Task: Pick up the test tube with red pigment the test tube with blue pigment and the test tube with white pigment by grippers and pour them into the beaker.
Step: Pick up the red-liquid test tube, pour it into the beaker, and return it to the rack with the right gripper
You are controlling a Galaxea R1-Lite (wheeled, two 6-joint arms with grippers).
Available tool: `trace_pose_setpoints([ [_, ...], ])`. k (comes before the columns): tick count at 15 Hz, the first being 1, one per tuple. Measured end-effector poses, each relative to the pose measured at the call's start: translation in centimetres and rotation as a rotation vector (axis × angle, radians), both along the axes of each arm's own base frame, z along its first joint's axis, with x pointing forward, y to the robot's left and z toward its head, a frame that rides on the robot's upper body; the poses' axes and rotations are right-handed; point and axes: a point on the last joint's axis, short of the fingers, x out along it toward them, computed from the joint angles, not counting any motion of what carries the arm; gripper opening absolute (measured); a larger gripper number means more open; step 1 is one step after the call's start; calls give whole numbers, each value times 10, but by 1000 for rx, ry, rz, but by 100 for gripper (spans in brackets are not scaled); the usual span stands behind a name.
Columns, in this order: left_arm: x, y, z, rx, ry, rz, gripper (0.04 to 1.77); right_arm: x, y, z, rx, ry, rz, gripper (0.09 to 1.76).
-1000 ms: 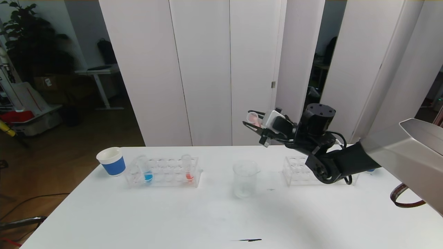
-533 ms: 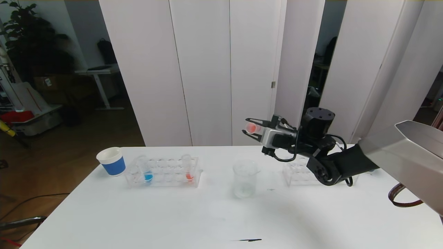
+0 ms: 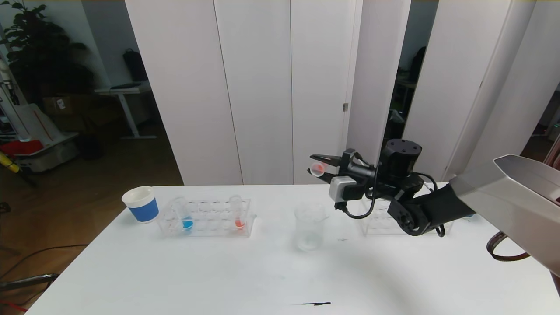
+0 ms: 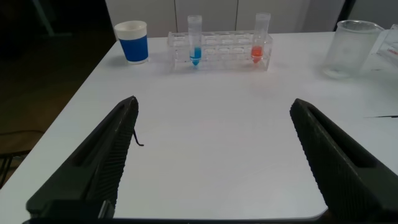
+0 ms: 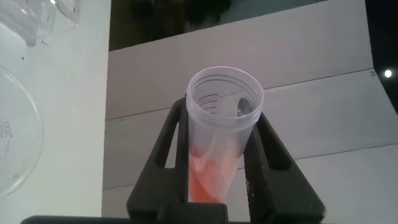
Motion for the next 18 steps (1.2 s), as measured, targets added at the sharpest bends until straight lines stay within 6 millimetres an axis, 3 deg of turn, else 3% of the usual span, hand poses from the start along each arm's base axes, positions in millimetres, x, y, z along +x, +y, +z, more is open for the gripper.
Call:
trace_pose_setpoints([
  [18,0,0,0,0,0,0,174,9,-5,-10,-75,-143,22,58],
])
